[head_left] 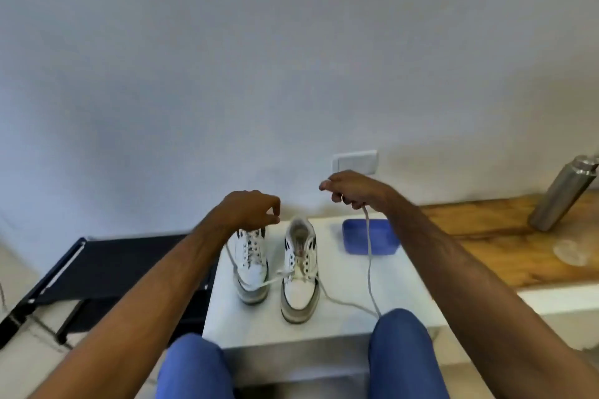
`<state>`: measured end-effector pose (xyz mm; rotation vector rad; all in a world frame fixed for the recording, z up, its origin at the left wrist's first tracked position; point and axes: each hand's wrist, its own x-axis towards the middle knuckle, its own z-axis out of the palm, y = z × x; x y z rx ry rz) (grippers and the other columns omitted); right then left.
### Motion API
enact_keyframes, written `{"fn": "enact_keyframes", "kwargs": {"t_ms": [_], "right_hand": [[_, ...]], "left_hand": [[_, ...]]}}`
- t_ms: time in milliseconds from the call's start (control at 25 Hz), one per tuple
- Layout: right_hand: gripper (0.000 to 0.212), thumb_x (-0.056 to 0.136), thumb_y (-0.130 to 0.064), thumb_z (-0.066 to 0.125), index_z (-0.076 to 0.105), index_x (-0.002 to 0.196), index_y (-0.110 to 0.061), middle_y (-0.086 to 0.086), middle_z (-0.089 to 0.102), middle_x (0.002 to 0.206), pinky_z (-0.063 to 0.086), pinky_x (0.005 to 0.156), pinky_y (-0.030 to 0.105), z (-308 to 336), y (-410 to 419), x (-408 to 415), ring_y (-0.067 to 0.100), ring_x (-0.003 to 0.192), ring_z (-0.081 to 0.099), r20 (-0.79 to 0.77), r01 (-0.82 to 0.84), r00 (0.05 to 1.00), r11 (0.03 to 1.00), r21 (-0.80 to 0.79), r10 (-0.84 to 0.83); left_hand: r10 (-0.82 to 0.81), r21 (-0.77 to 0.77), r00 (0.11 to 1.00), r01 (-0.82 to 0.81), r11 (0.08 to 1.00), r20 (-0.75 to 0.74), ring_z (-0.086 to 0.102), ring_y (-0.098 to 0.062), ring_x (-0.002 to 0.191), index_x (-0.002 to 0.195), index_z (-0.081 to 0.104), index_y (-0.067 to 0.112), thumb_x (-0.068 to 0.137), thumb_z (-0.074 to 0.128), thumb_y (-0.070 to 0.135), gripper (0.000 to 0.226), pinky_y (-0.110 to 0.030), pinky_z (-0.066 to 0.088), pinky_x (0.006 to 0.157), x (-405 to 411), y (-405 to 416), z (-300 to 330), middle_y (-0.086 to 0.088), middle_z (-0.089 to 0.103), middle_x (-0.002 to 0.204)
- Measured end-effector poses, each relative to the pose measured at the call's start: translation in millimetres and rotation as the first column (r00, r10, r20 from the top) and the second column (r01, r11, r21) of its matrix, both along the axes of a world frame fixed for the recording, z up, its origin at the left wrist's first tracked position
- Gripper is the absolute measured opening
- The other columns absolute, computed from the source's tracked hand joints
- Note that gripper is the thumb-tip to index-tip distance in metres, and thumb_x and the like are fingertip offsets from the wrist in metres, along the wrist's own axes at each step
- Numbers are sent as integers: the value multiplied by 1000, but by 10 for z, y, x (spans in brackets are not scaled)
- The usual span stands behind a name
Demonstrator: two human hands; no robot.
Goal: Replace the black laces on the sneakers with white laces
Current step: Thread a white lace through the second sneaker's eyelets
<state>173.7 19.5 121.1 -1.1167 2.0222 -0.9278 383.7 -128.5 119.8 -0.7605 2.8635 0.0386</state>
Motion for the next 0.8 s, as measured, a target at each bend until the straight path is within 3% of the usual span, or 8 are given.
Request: {"fn": "enact_keyframes", "kwargs": {"t_ms": [80,160,240,360,440,560,680,800], "right_hand": [[22,103,-34,56,46,121,-28,6,53,80,23,42,19,-791,-31,95,11,53,33,68,69,995,991,117,-78],[40,103,-29,56,34,134,-38,7,51,81,25,42,19,-1356,-39,228,12,57,35,129,61,989,990,129,-77],[50,99,-21,58,39,143,-32,5,53,84,34,48,21,-1783,-81,332,13,63,42,95,20,995,988,153,-35],[53,89,-16,68,48,138,-20,13,64,112,46,71,28,-2333,-142,442,20,86,57,23,21,999,974,227,-27],[60,77,-26,77,46,129,-24,17,61,117,53,75,35,-2624,-167,534,26,87,63,38,41,998,973,229,-51],[78,62,-42,82,39,127,-30,8,54,118,57,83,46,-2921,-220,559,27,96,66,44,117,991,979,167,-126],[91,62,-53,86,40,138,-34,2,51,126,54,92,44,-2982,-142,555,22,110,61,56,180,980,973,141,-190],[91,70,-54,85,39,146,-38,5,52,129,45,98,37,-3089,-2,619,22,122,50,75,203,974,971,129,-213]], "left_hand": [[-1,45,996,-3,999,91,61,-20,114,124,60,33,100,49,56,35,-34,45,85,1,24,-628,3,63,127],[26,108,995,-37,993,98,61,-23,115,124,60,29,102,43,57,40,-37,47,87,-10,72,-1122,0,61,126],[118,167,991,-128,978,67,61,-25,111,122,61,26,101,40,60,46,-38,46,86,-60,64,-1490,-2,59,122],[202,238,977,-214,947,74,61,-25,110,119,61,22,99,44,62,48,-38,46,87,-130,8,-1943,-2,58,120],[216,246,970,-239,939,114,61,-26,111,120,59,18,99,48,58,46,-38,47,88,-182,-2,-2185,-5,60,121],[245,274,954,-286,918,172,62,-26,104,113,58,14,100,51,54,43,-37,47,85,-271,-57,-2386,-5,62,110],[188,432,973,-230,872,137,59,-22,85,87,63,14,102,55,42,33,-34,46,75,-300,-164,-2414,4,59,82],[212,474,977,-192,859,10,60,-22,83,77,65,12,102,56,33,33,-35,48,76,-228,-167,-2452,2,60,82]]}}
